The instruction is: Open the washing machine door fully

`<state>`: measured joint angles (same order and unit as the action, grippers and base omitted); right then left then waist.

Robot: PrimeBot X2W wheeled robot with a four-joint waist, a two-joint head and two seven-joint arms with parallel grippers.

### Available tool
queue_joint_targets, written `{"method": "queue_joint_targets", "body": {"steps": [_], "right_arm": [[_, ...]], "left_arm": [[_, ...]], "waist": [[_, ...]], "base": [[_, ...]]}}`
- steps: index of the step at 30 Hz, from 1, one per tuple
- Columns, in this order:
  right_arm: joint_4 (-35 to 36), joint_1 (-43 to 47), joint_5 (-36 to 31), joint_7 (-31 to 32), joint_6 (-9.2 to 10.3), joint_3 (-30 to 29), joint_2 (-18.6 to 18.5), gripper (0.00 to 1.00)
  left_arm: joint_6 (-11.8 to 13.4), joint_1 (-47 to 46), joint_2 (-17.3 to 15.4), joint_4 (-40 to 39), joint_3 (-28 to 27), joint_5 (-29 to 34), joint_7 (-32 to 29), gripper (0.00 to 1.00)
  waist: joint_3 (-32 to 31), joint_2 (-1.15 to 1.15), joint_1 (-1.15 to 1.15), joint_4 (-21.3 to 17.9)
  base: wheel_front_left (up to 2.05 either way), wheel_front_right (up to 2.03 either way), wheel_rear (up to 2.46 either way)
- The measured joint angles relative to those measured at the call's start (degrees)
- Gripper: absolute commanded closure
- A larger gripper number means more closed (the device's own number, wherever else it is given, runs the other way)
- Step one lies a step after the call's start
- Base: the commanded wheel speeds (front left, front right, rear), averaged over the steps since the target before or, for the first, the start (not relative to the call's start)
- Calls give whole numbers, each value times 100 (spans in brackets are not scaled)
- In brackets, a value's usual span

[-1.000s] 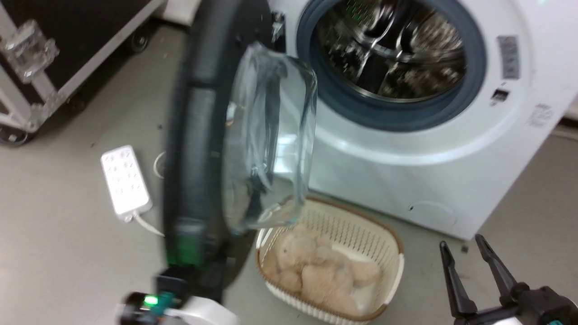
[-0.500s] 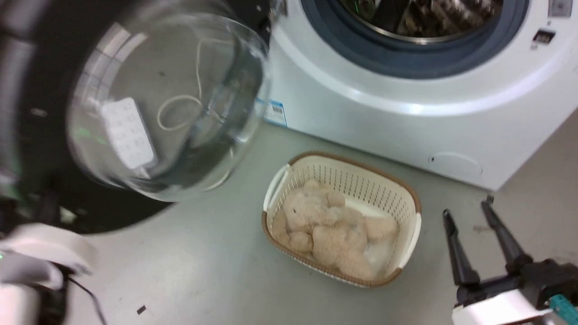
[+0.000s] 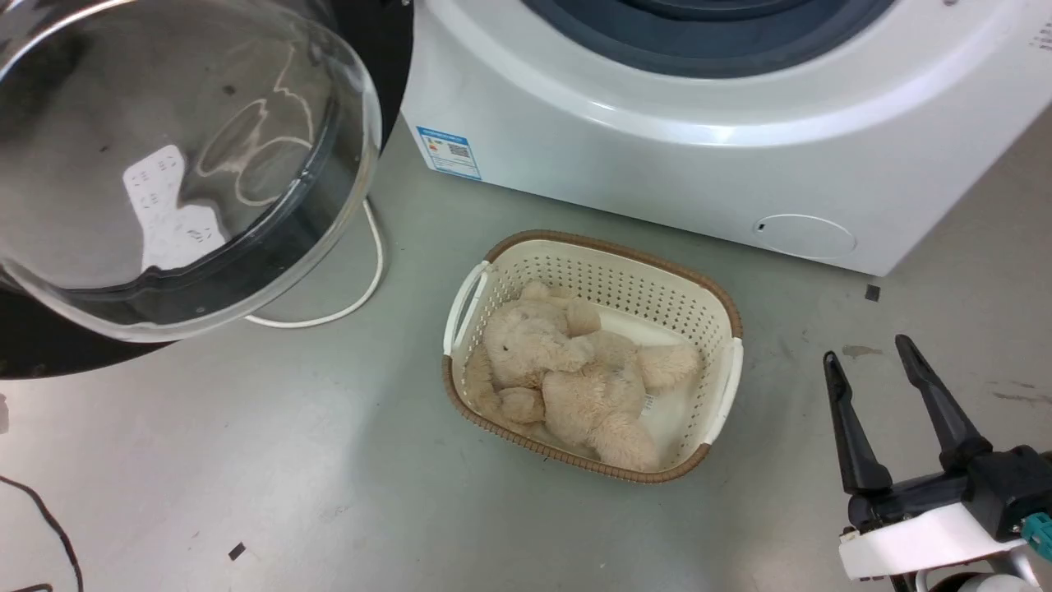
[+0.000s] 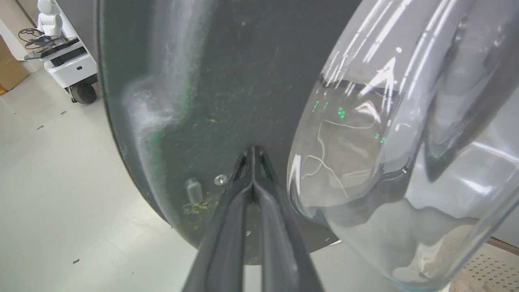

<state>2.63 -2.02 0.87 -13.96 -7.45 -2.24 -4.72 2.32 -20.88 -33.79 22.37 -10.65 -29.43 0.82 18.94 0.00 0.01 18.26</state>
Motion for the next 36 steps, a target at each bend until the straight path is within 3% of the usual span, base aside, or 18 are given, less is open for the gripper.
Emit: {"method": "queue_joint_targets", "body": {"steps": [10,20,31,32,33,34,36], "right_arm": [[-53,3,-105,-34,0,-311,35,0],[-57,325,-160,-77,0,-719,140,0],[24,831,-38,-78,0,-510,165,0],[29,871,-31,-78,0,-497,165,0],[27,898,-30,-78,0,-488,165,0],[29,912,-27,-78,0,-485,165,0],[27,924,12,-78,0,-477,165,0]], "left_arm": [[-119,-49,170,135,397,323,816,100],[-20,788,1140,-1021,1255,708,1181,100],[343,1935,1939,-1900,1834,891,1296,100],[408,1993,1997,-1922,1862,938,1316,65],[464,2043,2046,-1928,1894,990,1323,13],[509,2100,2098,-1928,1919,1024,1337,0],[513,2206,2248,-1922,1975,1022,1345,0]], "waist": [[-474,0,-1,-121],[-1400,0,-2,-396],[-1983,0,-2,-1183],[-2009,0,-1,-1240],[-2031,0,-1,-1286],[-2052,0,-2,-1325],[-2083,0,-2,-1379]], "base": [[0,0,0],[0,0,0],[0,0,0],[0,0,0],[0,0,0],[0,0,0],[0,0,0]]}}
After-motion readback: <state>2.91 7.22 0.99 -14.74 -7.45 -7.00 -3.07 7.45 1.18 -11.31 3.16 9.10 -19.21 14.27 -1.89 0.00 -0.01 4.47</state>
